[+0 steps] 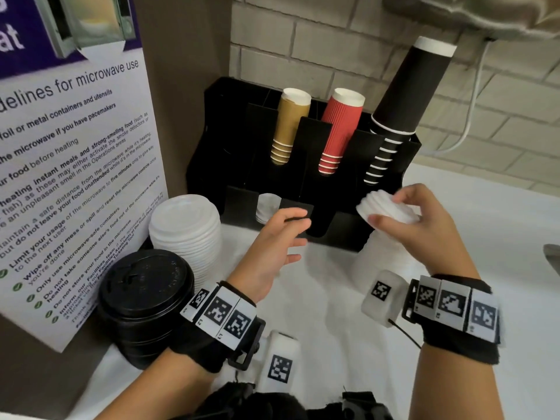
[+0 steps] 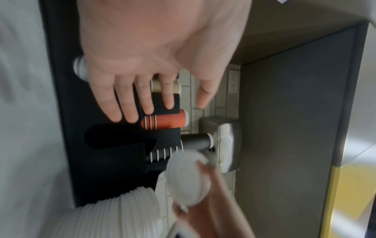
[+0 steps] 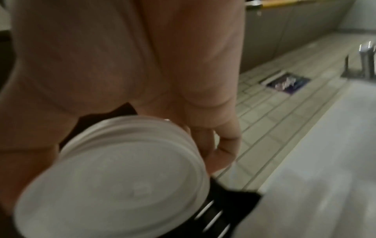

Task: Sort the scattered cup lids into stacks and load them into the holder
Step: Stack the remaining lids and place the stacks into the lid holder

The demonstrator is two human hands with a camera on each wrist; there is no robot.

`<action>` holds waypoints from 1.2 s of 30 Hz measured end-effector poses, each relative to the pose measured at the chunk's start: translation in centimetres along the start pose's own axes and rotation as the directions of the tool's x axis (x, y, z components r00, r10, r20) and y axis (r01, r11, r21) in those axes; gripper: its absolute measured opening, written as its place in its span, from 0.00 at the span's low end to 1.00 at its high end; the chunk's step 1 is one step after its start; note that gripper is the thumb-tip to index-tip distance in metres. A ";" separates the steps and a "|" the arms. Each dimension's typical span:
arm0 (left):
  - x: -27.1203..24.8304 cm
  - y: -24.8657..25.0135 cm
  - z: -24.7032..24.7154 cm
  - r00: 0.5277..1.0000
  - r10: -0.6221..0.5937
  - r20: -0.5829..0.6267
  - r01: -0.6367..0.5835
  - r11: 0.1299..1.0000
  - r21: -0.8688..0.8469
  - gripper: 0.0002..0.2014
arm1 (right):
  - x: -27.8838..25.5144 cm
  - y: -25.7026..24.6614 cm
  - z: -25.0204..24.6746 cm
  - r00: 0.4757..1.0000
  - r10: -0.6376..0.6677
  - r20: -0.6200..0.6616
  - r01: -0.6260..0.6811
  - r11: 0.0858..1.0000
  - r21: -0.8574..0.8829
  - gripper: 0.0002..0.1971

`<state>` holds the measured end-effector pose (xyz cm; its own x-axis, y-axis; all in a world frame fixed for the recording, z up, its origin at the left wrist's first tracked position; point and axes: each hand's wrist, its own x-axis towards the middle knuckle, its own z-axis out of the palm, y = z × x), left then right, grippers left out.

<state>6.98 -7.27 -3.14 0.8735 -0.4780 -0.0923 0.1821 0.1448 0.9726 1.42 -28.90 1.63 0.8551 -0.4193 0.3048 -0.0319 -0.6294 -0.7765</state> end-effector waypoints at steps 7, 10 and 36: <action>0.0 -0.4 1.0 0.959 0.232 0.163 -0.217 0.971 -0.104 0.40 | -1.0 -3.9 5.3 0.924 -0.059 0.377 -0.083 0.934 0.349 0.16; 0.2 -0.5 0.6 0.956 0.265 0.126 -0.252 0.961 -0.113 0.39 | -1.0 -4.0 5.0 0.898 -0.051 0.436 -0.139 0.909 0.392 0.14; -0.3 -0.6 0.0 0.939 0.343 0.034 -0.345 0.932 0.109 0.46 | -0.5 -4.8 4.2 0.838 -0.146 0.526 -0.027 0.951 0.307 0.26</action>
<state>6.58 -7.21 -3.65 0.8671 -0.4282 0.2546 -0.1812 0.2051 0.9618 3.36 -22.92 2.92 0.9933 0.0845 0.0788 0.1055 -0.3869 -0.9160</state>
